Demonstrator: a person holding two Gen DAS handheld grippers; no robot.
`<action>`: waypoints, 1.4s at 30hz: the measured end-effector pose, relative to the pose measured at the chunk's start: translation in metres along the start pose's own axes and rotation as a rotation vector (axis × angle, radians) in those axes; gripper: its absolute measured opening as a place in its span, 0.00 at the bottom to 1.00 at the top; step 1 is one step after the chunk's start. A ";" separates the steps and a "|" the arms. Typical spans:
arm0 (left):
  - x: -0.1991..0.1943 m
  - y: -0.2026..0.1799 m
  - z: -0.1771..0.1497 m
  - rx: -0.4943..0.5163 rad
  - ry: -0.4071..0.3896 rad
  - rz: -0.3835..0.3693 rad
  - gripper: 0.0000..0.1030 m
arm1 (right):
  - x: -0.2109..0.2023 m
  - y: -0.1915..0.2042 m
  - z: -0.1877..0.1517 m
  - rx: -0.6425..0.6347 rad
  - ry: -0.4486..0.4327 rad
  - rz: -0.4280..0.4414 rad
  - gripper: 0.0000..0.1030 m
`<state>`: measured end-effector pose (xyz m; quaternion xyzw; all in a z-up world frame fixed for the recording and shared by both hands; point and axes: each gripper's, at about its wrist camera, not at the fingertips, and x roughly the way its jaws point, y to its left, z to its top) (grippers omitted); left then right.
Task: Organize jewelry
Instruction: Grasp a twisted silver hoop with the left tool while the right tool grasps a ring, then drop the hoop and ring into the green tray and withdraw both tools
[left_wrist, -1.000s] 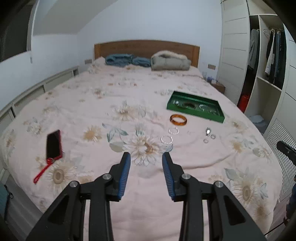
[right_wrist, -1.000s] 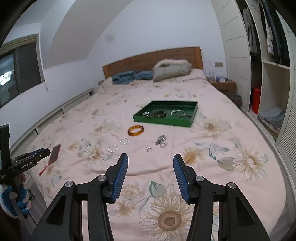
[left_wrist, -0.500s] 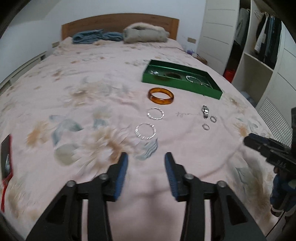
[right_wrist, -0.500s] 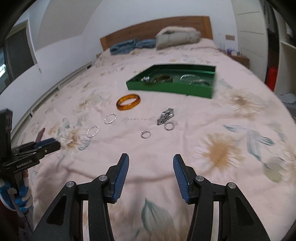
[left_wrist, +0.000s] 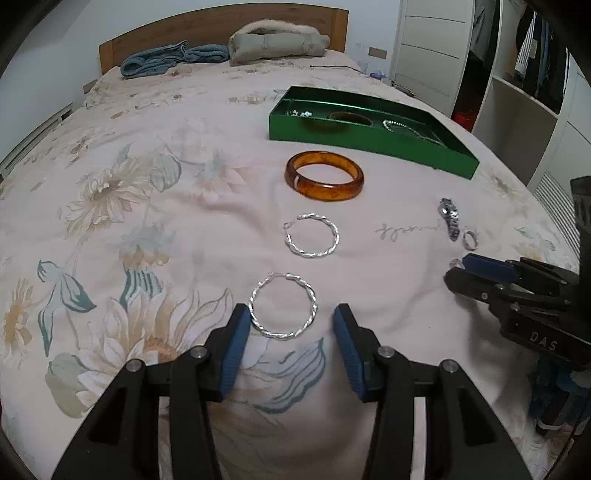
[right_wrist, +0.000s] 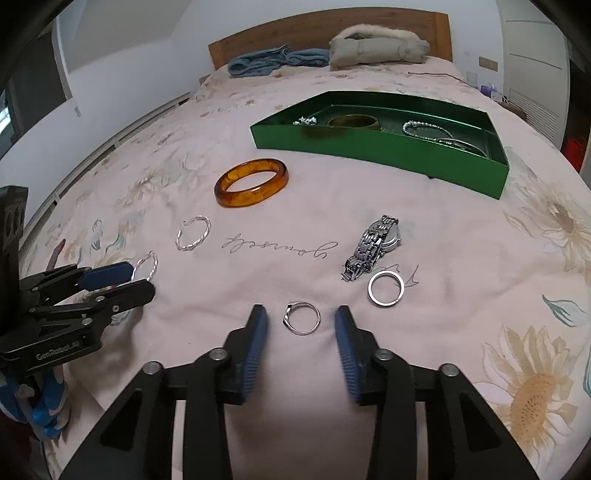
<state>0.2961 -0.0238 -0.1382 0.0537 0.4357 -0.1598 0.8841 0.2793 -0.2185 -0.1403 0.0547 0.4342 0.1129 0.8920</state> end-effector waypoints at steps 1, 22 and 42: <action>0.002 0.000 0.000 -0.002 0.001 0.001 0.44 | 0.000 0.000 0.000 -0.003 0.002 0.000 0.26; -0.025 -0.006 0.033 -0.032 -0.108 -0.059 0.33 | -0.053 -0.030 0.022 0.026 -0.130 0.025 0.20; 0.138 -0.070 0.291 0.026 -0.055 0.022 0.33 | 0.068 -0.180 0.218 0.149 -0.049 -0.123 0.20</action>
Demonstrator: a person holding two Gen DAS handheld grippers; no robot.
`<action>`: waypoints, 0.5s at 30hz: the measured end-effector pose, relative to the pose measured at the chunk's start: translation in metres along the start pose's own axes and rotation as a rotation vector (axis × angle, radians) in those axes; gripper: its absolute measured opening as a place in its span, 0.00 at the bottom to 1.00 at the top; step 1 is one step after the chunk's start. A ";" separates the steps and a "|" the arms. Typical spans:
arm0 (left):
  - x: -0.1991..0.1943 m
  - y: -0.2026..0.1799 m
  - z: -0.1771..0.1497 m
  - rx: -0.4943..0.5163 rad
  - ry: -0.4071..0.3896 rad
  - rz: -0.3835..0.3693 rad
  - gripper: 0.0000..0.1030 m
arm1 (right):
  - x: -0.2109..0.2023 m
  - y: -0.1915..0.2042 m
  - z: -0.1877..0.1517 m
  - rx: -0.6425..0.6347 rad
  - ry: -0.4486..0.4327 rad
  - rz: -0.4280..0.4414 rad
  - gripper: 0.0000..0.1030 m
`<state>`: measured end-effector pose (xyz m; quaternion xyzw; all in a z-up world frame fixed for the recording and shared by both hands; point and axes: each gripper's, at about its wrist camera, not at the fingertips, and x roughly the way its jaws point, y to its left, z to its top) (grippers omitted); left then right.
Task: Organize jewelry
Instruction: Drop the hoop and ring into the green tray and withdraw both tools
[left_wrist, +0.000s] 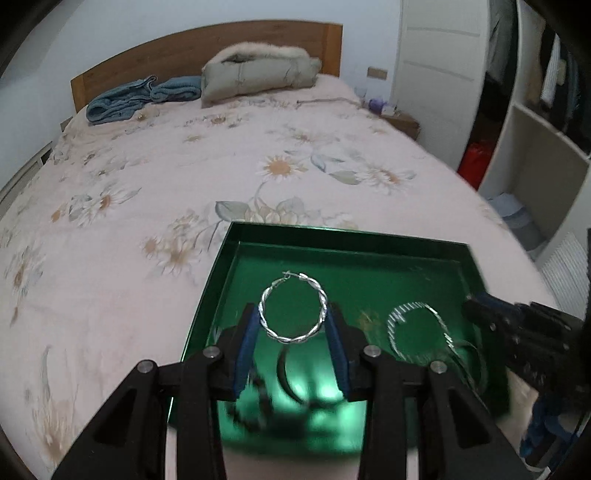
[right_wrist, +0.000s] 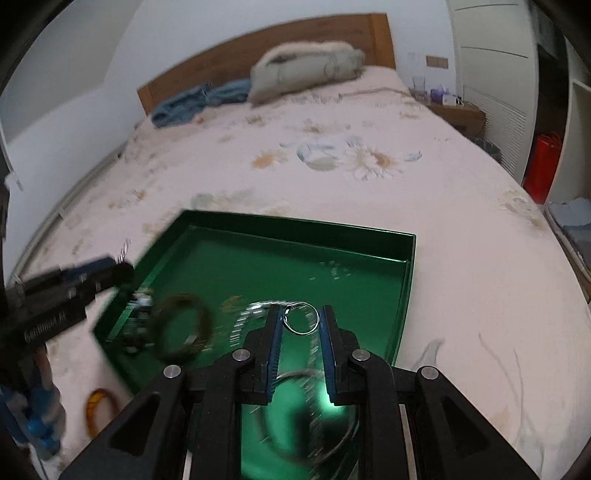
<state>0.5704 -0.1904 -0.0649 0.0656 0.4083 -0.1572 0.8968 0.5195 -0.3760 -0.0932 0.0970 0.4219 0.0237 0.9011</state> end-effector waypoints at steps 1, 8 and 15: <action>0.014 -0.001 0.005 0.001 0.020 0.010 0.33 | 0.008 -0.002 0.002 -0.008 0.015 -0.005 0.20; 0.065 0.002 0.006 -0.006 0.117 0.075 0.33 | 0.045 -0.003 0.006 -0.115 0.109 -0.055 0.19; 0.083 0.006 -0.002 -0.009 0.183 0.101 0.34 | 0.045 0.004 0.005 -0.189 0.139 -0.104 0.28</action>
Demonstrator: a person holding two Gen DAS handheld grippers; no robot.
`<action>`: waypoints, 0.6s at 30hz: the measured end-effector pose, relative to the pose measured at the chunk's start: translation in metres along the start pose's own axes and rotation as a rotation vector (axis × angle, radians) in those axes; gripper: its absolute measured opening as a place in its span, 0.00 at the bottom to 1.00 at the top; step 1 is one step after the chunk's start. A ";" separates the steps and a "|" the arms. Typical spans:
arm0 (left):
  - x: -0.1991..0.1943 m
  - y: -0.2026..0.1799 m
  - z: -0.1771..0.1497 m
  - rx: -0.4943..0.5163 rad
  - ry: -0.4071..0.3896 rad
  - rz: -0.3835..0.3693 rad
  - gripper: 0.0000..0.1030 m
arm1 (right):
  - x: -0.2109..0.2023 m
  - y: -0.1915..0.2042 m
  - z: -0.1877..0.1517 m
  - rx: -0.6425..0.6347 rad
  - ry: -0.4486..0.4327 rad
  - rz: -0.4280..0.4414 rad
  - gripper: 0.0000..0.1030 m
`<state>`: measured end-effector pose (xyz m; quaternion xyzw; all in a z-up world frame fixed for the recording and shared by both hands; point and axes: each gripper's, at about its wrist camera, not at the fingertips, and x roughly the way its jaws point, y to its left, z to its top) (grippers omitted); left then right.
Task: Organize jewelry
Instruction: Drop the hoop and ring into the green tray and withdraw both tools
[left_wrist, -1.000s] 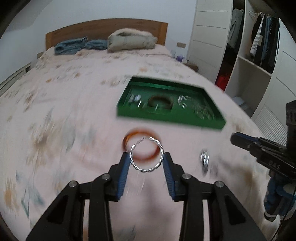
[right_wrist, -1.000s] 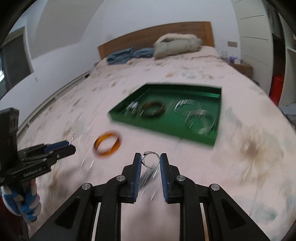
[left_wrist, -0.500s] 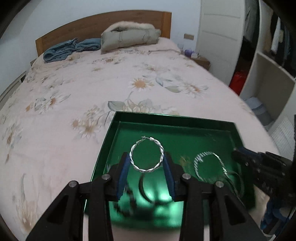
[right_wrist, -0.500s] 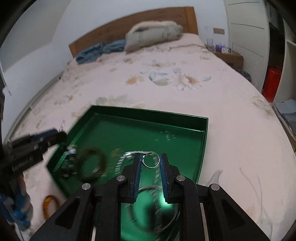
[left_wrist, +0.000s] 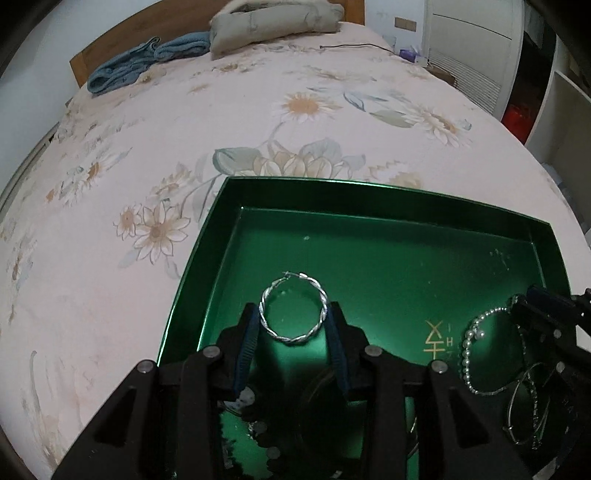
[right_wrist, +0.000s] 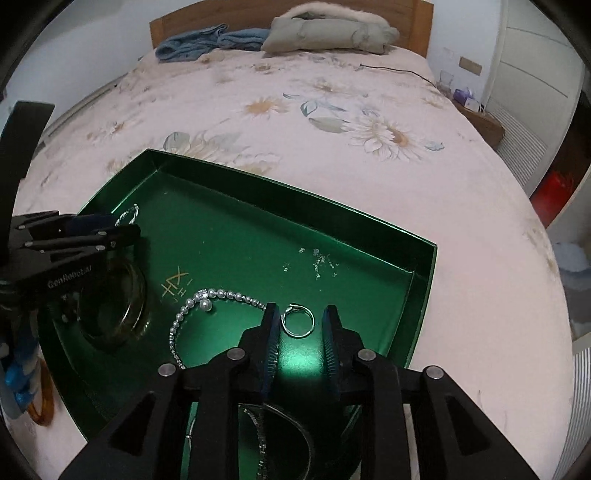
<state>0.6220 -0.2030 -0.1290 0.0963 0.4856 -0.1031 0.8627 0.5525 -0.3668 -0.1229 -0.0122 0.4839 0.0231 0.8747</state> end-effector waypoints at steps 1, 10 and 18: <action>-0.001 0.001 0.001 -0.006 0.002 -0.007 0.34 | 0.000 -0.001 -0.001 0.010 0.009 0.006 0.35; -0.090 0.037 -0.019 -0.027 -0.157 -0.077 0.34 | -0.076 0.008 -0.020 0.056 -0.155 0.084 0.38; -0.193 0.076 -0.078 -0.003 -0.256 -0.042 0.35 | -0.176 0.037 -0.072 0.032 -0.291 0.143 0.39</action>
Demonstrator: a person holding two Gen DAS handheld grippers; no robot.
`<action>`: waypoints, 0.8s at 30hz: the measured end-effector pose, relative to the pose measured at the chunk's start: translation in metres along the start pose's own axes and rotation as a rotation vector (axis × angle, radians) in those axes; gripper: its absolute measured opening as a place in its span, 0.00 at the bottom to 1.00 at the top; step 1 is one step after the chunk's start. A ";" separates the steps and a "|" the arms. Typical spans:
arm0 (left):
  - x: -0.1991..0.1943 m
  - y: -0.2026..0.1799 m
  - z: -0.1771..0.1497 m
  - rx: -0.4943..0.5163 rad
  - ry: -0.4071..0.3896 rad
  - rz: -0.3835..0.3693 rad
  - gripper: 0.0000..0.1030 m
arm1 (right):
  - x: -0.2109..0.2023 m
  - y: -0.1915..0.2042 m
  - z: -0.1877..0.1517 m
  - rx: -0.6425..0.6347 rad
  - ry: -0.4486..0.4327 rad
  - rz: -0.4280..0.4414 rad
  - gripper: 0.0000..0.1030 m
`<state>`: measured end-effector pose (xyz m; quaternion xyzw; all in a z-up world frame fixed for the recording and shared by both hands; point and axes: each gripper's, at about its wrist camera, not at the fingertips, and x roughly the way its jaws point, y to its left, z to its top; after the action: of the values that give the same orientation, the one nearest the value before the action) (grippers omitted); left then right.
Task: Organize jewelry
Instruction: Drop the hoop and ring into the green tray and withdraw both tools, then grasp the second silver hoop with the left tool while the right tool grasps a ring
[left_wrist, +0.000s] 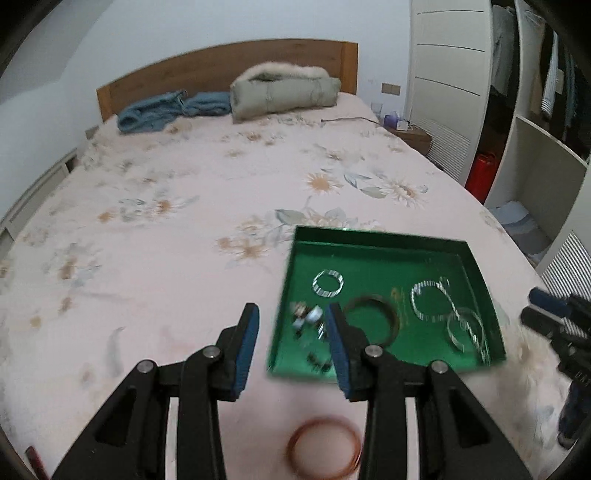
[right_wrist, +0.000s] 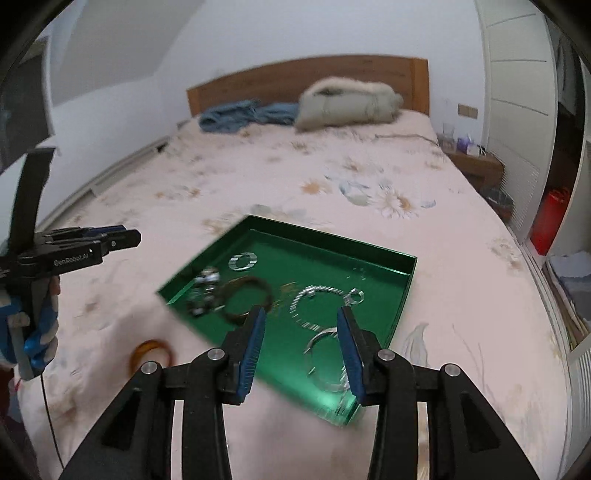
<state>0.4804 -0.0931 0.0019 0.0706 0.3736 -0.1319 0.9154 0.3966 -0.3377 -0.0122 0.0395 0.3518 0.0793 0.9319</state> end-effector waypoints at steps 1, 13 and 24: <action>-0.012 0.004 -0.008 0.005 -0.006 0.009 0.35 | -0.008 0.004 -0.003 -0.001 -0.008 0.003 0.39; -0.132 0.029 -0.118 -0.029 -0.043 0.057 0.45 | -0.109 0.058 -0.087 0.009 -0.025 0.046 0.39; -0.215 0.018 -0.205 -0.038 -0.070 0.094 0.45 | -0.180 0.111 -0.151 -0.053 -0.011 0.033 0.42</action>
<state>0.2015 0.0109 0.0075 0.0661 0.3402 -0.0843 0.9342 0.1505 -0.2573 0.0056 0.0209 0.3438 0.1039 0.9331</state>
